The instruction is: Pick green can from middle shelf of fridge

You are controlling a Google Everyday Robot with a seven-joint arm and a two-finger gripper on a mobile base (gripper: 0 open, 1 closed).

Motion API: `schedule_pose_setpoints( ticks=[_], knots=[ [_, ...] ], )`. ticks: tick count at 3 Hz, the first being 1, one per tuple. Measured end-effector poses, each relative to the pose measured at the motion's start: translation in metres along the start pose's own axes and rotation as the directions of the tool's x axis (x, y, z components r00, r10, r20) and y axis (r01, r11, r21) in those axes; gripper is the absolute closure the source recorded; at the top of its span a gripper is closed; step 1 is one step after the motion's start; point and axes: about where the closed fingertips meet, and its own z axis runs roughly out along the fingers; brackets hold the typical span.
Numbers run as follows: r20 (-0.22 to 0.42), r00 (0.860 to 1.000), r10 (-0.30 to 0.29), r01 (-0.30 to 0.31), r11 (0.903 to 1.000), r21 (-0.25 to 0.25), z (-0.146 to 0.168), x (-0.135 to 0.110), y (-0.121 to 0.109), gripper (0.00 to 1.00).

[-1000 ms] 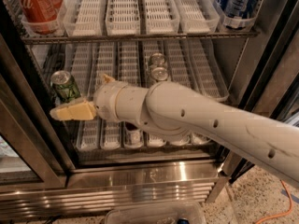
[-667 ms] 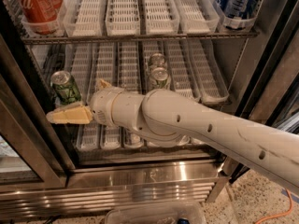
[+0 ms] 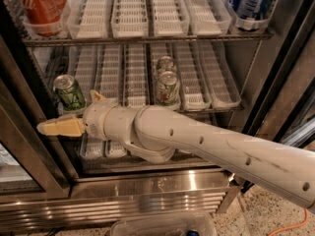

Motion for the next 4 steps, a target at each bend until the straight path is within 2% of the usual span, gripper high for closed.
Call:
schedule_pose_setpoints(
  ticks=[1, 2, 3, 4],
  knots=[
    [0.030, 1.000, -0.001, 0.001, 0.9999, -0.010, 0.028, 0.006, -0.003, 0.00],
    [0.031, 0.999, -0.014, 0.014, 0.9999, 0.002, 0.029, 0.006, -0.010, 0.00],
    [0.019, 1.000, -0.019, 0.018, 0.9987, 0.049, 0.025, 0.006, -0.025, 0.18],
    [0.012, 1.000, -0.025, 0.024, 0.9955, 0.092, 0.022, 0.005, -0.038, 0.24]
  ],
)
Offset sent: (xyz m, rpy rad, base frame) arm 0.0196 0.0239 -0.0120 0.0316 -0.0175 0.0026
